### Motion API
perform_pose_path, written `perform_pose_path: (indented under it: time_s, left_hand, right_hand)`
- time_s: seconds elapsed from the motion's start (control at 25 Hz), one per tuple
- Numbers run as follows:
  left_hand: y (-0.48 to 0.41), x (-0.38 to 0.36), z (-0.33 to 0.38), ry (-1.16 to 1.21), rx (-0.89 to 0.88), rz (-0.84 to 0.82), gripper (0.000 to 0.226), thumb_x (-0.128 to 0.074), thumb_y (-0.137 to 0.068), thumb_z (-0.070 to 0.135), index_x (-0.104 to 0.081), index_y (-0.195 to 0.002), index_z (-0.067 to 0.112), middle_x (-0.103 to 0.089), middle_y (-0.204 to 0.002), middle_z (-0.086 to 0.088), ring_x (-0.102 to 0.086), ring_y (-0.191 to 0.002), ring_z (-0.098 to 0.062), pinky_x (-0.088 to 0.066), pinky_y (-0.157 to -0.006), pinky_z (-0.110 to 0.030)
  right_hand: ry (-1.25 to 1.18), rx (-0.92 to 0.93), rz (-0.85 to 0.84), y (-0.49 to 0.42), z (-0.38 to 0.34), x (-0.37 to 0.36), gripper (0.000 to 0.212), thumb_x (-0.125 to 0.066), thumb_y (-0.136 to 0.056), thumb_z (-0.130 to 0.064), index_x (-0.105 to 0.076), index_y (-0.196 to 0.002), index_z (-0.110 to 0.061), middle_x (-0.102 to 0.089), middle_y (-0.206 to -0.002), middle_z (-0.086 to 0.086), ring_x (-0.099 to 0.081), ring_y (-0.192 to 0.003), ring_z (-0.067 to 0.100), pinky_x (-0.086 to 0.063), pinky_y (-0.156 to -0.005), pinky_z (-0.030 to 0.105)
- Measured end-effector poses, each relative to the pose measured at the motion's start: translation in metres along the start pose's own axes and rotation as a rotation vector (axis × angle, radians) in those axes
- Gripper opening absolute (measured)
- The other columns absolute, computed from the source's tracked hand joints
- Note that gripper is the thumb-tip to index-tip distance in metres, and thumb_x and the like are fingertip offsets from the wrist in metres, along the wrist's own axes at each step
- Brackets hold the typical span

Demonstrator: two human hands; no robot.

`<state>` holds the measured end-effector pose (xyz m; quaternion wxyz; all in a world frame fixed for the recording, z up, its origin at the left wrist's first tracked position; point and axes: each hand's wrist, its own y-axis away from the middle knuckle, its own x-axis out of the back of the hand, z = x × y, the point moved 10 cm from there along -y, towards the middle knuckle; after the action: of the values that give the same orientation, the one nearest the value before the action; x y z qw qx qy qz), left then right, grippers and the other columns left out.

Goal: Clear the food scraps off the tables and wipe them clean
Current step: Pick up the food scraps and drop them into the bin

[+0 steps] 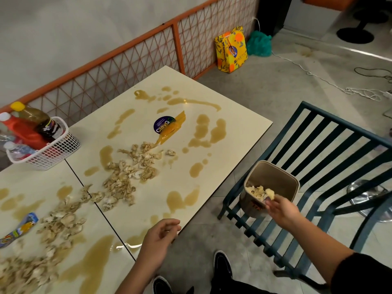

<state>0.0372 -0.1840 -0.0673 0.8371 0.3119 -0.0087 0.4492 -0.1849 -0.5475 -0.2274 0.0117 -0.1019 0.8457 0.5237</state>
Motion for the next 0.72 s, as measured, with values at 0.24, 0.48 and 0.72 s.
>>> perform_pose_path:
  time_s: [0.24, 0.48, 0.72]
  left_hand:
    - [0.003, 0.035, -0.015, 0.070, 0.041, 0.083, 0.020, -0.057, -0.097, 0.006, -0.072, -0.099, 0.018, -0.076, -0.093, 0.000, -0.068, -0.083, -0.019, -0.048, -0.071, -0.032]
    - [0.015, 0.061, -0.028, 0.108, 0.055, 0.137, 0.019, -0.057, -0.097, 0.008, -0.072, -0.099, 0.019, -0.076, -0.092, 0.001, -0.067, -0.082, -0.016, -0.048, -0.070, -0.029]
    - [0.034, 0.111, -0.050, 0.116, 0.055, 0.156, 0.017, -0.057, -0.097, 0.012, -0.072, -0.098, 0.020, -0.075, -0.092, 0.001, -0.066, -0.081, -0.013, -0.047, -0.065, -0.015]
  right_hand:
    - [0.251, -0.120, -0.044, 0.008, 0.038, -0.022, 0.039, -0.041, -0.106, -0.031, -0.056, -0.130, -0.003, -0.068, -0.110, 0.021, -0.065, -0.090, 0.030, -0.050, -0.070, 0.038]
    - [0.870, 0.012, -0.389, 0.091, 0.115, -0.132, 0.025, -0.062, -0.095, -0.032, -0.064, -0.101, -0.008, -0.066, -0.089, 0.009, -0.062, -0.077, 0.023, -0.046, -0.066, 0.032]
    - [1.048, 0.219, -0.588, 0.177, 0.151, -0.233, 0.019, -0.058, -0.101, -0.028, -0.069, -0.110, -0.017, -0.074, -0.094, 0.010, -0.066, -0.076, 0.021, -0.046, -0.063, 0.031]
